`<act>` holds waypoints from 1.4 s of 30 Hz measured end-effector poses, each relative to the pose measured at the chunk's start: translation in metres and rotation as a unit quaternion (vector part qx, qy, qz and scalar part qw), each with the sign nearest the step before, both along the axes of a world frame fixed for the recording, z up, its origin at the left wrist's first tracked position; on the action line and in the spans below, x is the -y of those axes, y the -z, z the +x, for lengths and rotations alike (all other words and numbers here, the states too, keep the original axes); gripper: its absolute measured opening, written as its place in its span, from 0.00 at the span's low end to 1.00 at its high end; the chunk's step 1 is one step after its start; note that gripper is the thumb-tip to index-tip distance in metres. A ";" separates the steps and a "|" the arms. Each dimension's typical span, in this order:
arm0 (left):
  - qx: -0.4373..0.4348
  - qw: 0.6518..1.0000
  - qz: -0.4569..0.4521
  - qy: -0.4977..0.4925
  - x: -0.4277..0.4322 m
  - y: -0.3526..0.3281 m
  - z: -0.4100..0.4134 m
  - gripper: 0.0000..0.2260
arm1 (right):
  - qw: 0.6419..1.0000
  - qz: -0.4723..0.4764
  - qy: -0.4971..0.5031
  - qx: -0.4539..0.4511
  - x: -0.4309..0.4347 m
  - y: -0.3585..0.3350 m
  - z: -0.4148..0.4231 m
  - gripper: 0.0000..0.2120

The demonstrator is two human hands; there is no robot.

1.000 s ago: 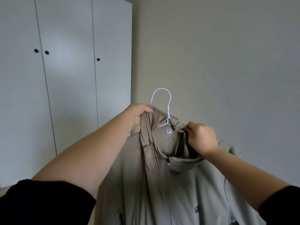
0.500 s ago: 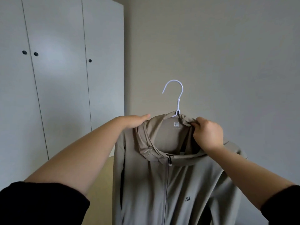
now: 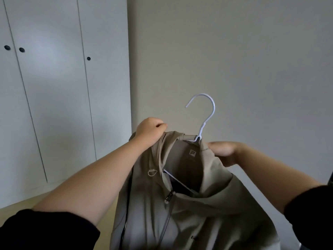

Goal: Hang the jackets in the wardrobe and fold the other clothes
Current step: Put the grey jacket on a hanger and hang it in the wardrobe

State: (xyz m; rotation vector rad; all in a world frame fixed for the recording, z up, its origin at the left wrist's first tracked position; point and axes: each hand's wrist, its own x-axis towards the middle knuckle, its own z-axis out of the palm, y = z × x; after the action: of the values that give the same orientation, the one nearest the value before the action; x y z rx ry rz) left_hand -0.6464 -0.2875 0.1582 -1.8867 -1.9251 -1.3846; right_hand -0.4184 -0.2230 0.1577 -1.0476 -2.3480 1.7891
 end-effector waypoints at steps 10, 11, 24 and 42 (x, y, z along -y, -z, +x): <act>0.017 1.000 0.017 0.001 0.002 0.012 -0.008 0.22 | 0.994 0.042 -0.080 0.056 0.021 0.017 -0.017 0.10; 0.020 1.000 0.016 0.006 0.002 0.013 -0.009 0.22 | 0.993 0.111 -0.014 0.037 0.020 0.017 -0.020 0.08; -0.004 0.999 -0.041 0.023 0.003 0.035 -0.012 0.23 | 0.881 0.313 0.347 -0.070 -0.023 -0.030 0.001 0.05; 0.082 0.977 -0.075 -0.180 -0.012 0.050 -0.030 0.21 | 0.921 0.364 0.128 0.050 -0.015 0.010 -0.014 0.23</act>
State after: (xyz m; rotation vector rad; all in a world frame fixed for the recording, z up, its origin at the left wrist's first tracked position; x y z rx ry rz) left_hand -0.6761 -0.2754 0.1080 -1.4109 -2.3658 -1.3466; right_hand -0.4322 -0.2081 0.1481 -1.2310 -2.4434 0.6740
